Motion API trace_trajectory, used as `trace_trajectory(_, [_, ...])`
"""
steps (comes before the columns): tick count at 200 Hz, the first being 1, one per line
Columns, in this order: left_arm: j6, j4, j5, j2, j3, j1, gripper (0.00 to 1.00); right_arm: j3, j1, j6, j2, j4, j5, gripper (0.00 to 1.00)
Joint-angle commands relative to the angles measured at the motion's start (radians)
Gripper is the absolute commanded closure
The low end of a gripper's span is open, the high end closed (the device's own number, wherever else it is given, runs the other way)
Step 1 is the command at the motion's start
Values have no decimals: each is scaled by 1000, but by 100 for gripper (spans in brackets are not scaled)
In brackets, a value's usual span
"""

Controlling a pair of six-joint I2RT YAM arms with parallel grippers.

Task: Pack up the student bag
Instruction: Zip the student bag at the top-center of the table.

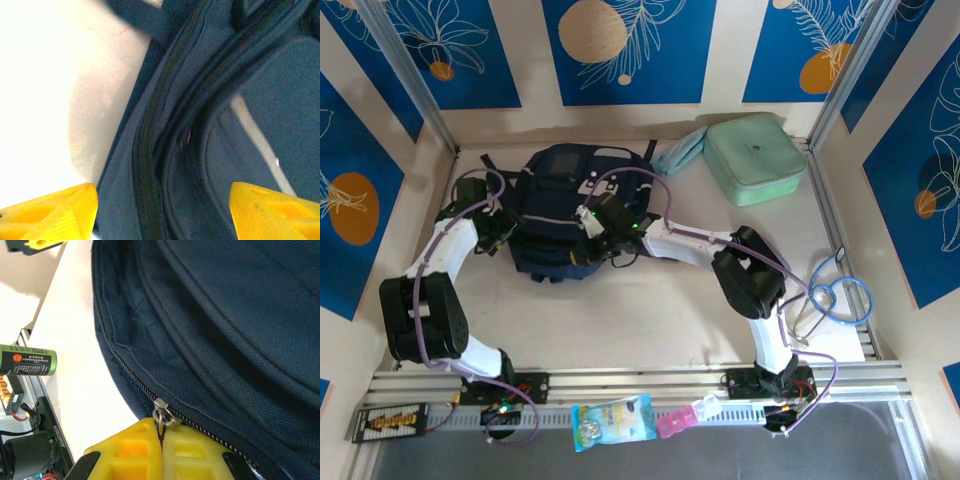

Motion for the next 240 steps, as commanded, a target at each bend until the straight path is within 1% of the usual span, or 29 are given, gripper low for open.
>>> trace_trajectory(1, [5,-118,-9,-83,27,2,30,83,14,-14,35,38,-44,100])
trace_trajectory(19, [-51,-140,-2,-137,-15,-9,32,130,21,-23,75,17,-46,100])
trace_trajectory(37, [-112,-147,25,-175,-54,-23,38,155,29,-30,101,7,-49,100])
trace_trajectory(58, [-163,-154,67,-180,-67,-55,41,169,40,-39,116,-2,-48,100])
trace_trajectory(81, [-196,-139,84,-157,-71,-98,44,171,49,-42,127,-8,-49,100])
trace_trajectory(113, [-201,-116,31,-118,-77,-131,49,169,49,-41,128,-11,-50,100])
trace_trajectory(127, [-202,-90,40,-95,-84,-136,52,169,49,-41,127,-11,-49,100])
trace_trajectory(149, [-198,-98,36,-62,-83,-146,54,169,49,-40,127,-13,-44,100])
trace_trajectory(178, [-223,-78,-55,-80,-128,-153,57,169,49,-40,124,-16,-38,100])
trace_trajectory(204, [-231,-21,-12,-60,-145,-153,64,167,52,-46,120,-30,-27,100])
trace_trajectory(225, [-223,10,1,-34,-139,-153,69,173,53,-58,115,-80,-6,100])
trace_trajectory(240, [-222,27,-1,-25,-135,-153,76,157,55,-69,95,-103,18,100])
